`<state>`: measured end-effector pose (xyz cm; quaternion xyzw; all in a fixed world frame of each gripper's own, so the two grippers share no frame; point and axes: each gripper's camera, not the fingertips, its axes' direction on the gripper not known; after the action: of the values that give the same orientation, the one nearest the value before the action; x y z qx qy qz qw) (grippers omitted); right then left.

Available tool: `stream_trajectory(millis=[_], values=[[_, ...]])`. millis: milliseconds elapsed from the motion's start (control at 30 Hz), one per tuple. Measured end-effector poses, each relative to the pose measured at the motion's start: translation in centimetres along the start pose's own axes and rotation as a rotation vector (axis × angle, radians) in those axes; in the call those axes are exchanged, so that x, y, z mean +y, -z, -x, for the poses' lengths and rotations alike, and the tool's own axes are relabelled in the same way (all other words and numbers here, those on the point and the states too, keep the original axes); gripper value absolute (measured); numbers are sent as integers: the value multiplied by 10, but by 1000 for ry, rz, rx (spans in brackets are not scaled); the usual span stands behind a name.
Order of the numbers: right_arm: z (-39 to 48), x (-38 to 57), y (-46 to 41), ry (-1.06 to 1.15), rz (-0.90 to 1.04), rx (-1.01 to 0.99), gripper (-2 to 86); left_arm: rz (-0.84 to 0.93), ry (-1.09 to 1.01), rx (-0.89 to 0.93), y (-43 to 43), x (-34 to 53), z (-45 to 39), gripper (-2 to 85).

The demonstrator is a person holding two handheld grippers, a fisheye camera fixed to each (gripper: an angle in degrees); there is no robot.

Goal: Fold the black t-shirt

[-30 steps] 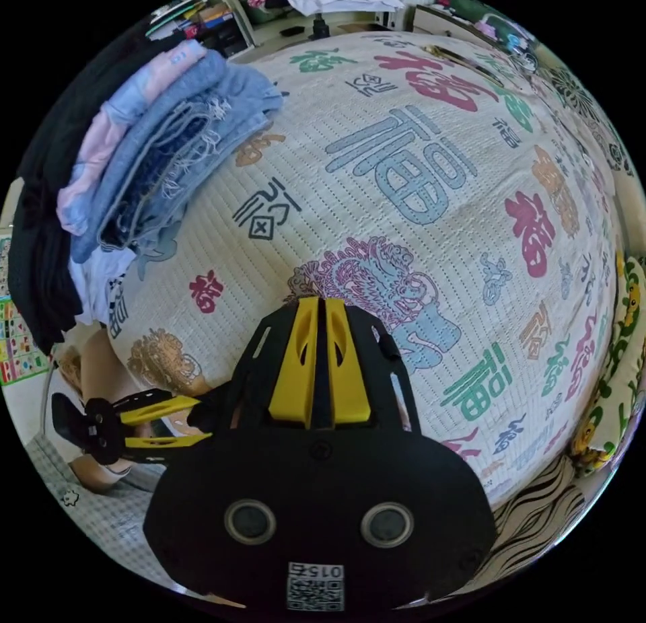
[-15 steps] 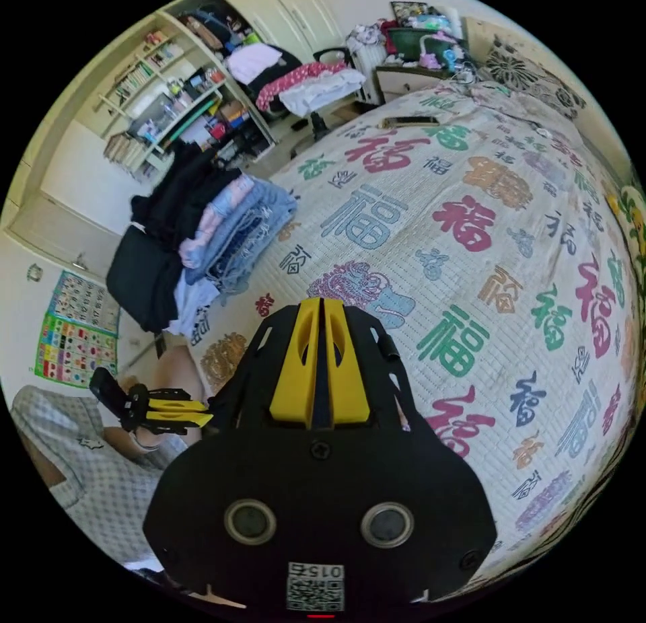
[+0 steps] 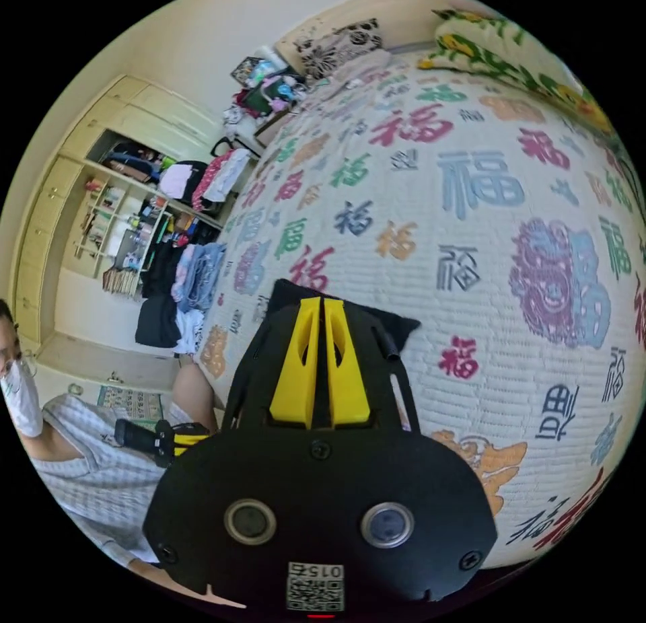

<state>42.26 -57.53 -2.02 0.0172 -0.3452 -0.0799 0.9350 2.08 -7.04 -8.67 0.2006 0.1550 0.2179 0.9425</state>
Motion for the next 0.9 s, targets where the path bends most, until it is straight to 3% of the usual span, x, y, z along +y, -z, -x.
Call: stream_trajectory(millis=[167, 333, 467, 633, 767, 900], values=[[-51, 22, -7, -108, -5, 28, 10, 99, -58, -33, -59, -19, -41, 17], [-45, 55, 24, -49, -19, 259, 63, 105, -172, 130, -70, -46, -69, 76], [-29, 93, 37, -4, 12, 206, 75, 59, -187, 63, -37, -52, -58, 82], [-29, 149, 12, -40, 143, 116, 71, 227, -147, -77, -51, -40, -21, 84], [-41, 166, 3, -63, 154, 35, 17, 291, -110, -60, -76, -42, -11, 81], [-66, 178, 22, -147, 108, 121, -3, 302, -81, -33, -91, -47, -5, 78]])
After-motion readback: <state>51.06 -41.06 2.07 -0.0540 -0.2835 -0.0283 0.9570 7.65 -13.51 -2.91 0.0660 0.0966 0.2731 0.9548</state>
